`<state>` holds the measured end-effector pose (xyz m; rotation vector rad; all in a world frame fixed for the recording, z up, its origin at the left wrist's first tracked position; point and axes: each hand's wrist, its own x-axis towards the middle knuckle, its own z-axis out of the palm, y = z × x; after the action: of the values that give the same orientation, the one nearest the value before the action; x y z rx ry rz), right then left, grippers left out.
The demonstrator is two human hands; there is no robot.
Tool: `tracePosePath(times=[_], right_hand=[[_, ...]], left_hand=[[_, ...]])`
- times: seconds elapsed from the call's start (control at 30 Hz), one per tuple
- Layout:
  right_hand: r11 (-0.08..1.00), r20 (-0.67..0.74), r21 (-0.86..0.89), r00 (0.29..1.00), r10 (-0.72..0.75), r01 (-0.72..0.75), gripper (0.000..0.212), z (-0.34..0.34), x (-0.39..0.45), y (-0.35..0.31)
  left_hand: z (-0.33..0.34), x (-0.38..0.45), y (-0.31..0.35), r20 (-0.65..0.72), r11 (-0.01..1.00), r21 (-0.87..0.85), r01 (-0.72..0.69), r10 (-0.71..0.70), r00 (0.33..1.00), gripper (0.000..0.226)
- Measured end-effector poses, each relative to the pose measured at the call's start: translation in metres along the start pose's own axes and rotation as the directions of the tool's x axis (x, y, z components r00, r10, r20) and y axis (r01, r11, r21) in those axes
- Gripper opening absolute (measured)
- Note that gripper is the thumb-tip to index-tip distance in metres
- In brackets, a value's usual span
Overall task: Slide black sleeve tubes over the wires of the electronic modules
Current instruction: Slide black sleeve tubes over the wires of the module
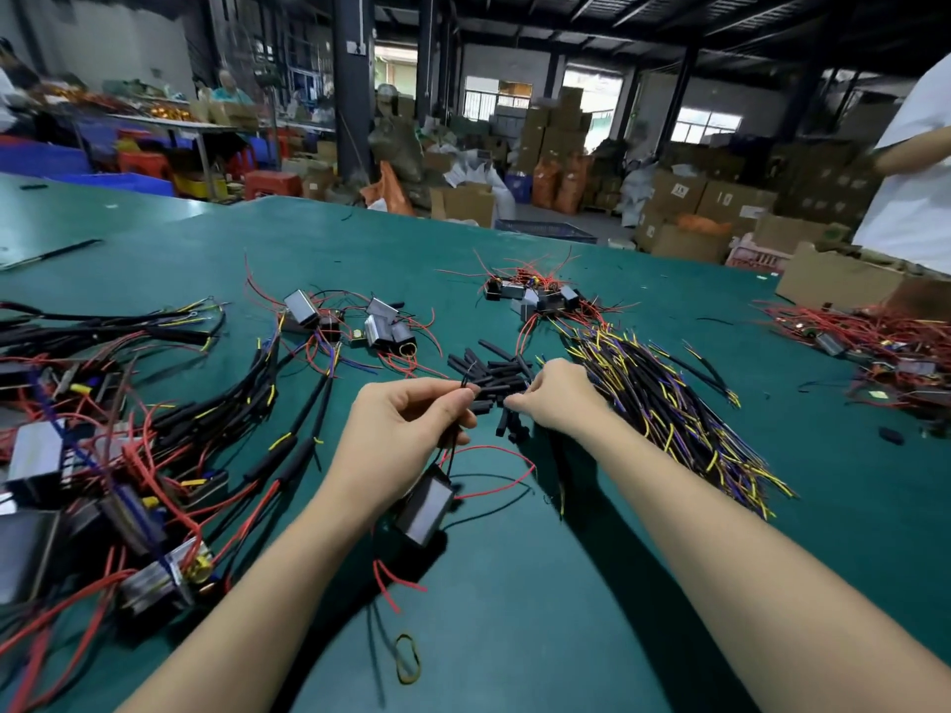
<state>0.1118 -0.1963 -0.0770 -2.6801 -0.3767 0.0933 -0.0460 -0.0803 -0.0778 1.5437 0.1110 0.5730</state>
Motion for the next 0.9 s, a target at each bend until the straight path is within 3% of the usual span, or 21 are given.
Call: tracePosePath(times=[0.1, 0.17, 0.27, 0.3, 0.37, 0.4, 0.47, 0.57, 0.9], right_hand=[[0.997, 0.093, -0.069, 0.995, 0.042, -0.036, 0.023, -0.005, 0.006, -0.012], [0.997, 0.126, -0.011, 0.989, 0.074, -0.074, 0.019, -0.011, 0.004, -0.016], [0.905, 0.046, 0.417, 0.997, 0.07, -0.083, 0.013, -0.017, -0.01, -0.011], [0.793, 0.02, 0.608, 0.999, 0.045, -0.048, 0.012, -0.019, -0.02, -0.009], [0.415, 0.035, 0.91, 0.999, -0.022, -0.023, 0.01, -0.025, -0.043, -0.003], [0.23, 0.052, 0.972, 0.997, -0.061, -0.037, 0.007, -0.029, -0.056, -0.001], [0.036, 0.061, 0.998, 0.992, -0.109, -0.058, 0.009, -0.034, -0.075, 0.004], [-0.021, 0.046, 0.999, 0.992, -0.116, -0.049, 0.009, -0.037, -0.092, 0.009], [-0.012, 0.061, 0.998, 0.989, -0.132, -0.063, 0.005, -0.04, -0.096, 0.013]], left_hand=[[0.001, -0.001, 0.0, 0.022, 1.0, -0.007, 0.014, -0.014, 1.0, 0.011], [0.002, -0.001, 0.0, 0.034, 1.0, 0.0, 0.021, -0.021, 0.999, 0.012], [0.004, -0.003, 0.002, 0.055, 1.0, -0.003, 0.027, -0.027, 0.998, 0.01], [0.005, -0.004, 0.002, 0.059, 1.0, -0.008, 0.025, -0.025, 0.998, 0.011], [0.007, -0.005, 0.003, 0.075, 1.0, -0.02, 0.019, -0.017, 0.997, 0.01], [0.008, -0.006, 0.003, 0.084, 1.0, -0.025, 0.012, -0.01, 0.996, 0.009], [0.01, -0.007, 0.002, 0.1, 1.0, -0.031, -0.003, 0.006, 0.995, 0.008], [0.012, -0.009, 0.002, 0.117, 0.999, -0.01, -0.033, 0.034, 0.993, 0.008], [0.011, -0.008, 0.0, 0.128, 0.999, 0.015, -0.05, 0.047, 0.991, 0.006]])
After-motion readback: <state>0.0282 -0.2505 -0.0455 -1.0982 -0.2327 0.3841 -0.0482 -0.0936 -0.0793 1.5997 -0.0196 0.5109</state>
